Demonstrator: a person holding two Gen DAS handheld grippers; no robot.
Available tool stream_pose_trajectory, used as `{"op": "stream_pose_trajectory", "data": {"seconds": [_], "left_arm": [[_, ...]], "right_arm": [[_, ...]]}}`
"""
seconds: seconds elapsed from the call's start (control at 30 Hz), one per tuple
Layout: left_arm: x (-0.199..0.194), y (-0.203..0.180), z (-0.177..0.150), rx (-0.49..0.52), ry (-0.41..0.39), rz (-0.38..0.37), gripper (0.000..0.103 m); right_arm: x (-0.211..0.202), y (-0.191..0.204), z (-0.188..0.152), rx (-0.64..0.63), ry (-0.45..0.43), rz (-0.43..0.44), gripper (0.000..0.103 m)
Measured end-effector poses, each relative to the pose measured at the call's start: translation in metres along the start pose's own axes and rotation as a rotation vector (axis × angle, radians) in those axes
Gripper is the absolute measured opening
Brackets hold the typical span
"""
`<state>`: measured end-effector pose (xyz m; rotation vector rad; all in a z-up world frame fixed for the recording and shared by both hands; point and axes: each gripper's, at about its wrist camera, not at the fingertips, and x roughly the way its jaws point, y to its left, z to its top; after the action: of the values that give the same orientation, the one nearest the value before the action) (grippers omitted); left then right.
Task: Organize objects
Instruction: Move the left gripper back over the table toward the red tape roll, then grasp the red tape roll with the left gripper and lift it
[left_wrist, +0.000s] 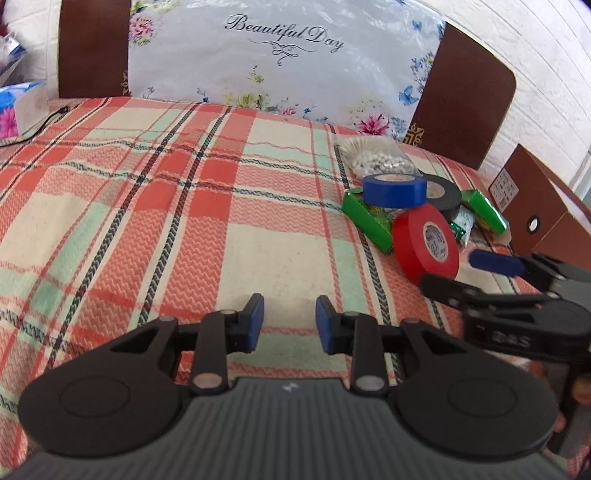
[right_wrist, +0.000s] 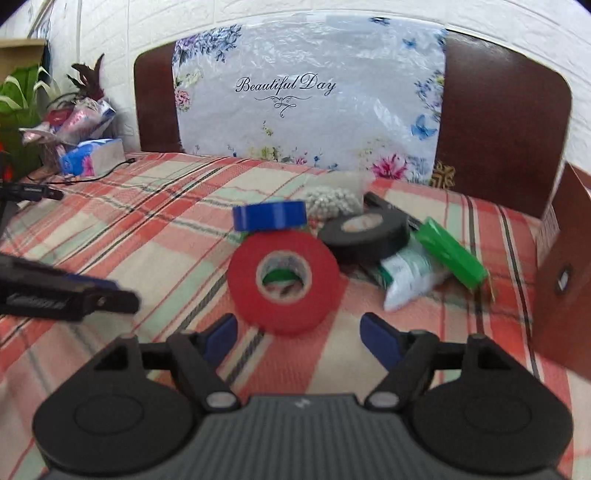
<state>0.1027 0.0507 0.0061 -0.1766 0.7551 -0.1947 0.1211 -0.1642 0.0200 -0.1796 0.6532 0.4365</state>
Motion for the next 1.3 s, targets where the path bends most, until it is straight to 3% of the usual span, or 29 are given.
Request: {"op": "stream_pose_trajectory", "data": {"seconds": [0.1,0.2,0.4,0.57,0.63,0.7,0.8,0.83,0.87,0.97,1.07,1.1,1.13,1.2,1.3], "left_arm": [[-0.003,0.001,0.000,-0.008,0.016,-0.006,0.033],[-0.010,0.000,-0.002,-0.008,0.039,-0.039,0.033],[-0.022,-0.045,-0.010,0.088,0.109,-0.178,0.033],[-0.027,-0.105,-0.024,0.203,0.170,-0.326,0.033],[-0.026,-0.128,-0.031,0.253,0.208,-0.353,0.033],[-0.022,-0.147,-0.038,0.299,0.240,-0.329,0.034],[-0.023,-0.162,-0.046,0.356,0.222,-0.248,0.035],[-0.023,-0.163,-0.046,0.349,0.222,-0.221,0.036],[-0.022,-0.162,-0.044,0.330,0.231,-0.172,0.044],[-0.020,-0.154,-0.043,0.284,0.238,-0.115,0.046],[-0.017,-0.156,-0.044,0.264,0.254,-0.115,0.044],[-0.015,-0.157,-0.043,0.261,0.263,-0.135,0.030],[-0.016,-0.162,-0.042,0.247,0.274,-0.152,0.026],[-0.018,-0.178,-0.036,0.285,0.272,-0.140,0.024],[-0.029,-0.212,-0.016,0.384,0.197,-0.174,0.021]], "right_arm": [[0.021,0.007,0.010,-0.027,0.011,0.002,0.077],[0.013,0.010,0.008,-0.034,0.026,0.009,0.076],[-0.055,0.011,-0.045,-0.130,0.069,0.009,0.077],[-0.117,-0.010,-0.095,-0.075,0.044,-0.029,0.083],[-0.129,-0.017,-0.106,-0.042,0.033,-0.036,0.083],[-0.133,-0.023,-0.109,-0.018,0.024,-0.044,0.083],[-0.136,-0.029,-0.107,0.000,0.005,-0.032,0.083],[-0.135,-0.028,-0.107,-0.007,0.002,-0.028,0.083],[-0.134,-0.027,-0.106,-0.018,0.001,-0.023,0.083],[-0.126,-0.021,-0.104,-0.063,-0.002,-0.010,0.083],[-0.116,-0.021,-0.103,-0.072,0.014,0.012,0.080],[-0.114,-0.023,-0.103,-0.058,0.017,0.043,0.074],[-0.114,-0.025,-0.101,-0.042,0.017,0.062,0.074],[-0.117,-0.027,-0.101,-0.027,0.007,0.058,0.073],[-0.130,-0.045,-0.096,0.022,-0.058,0.002,0.073]]}}
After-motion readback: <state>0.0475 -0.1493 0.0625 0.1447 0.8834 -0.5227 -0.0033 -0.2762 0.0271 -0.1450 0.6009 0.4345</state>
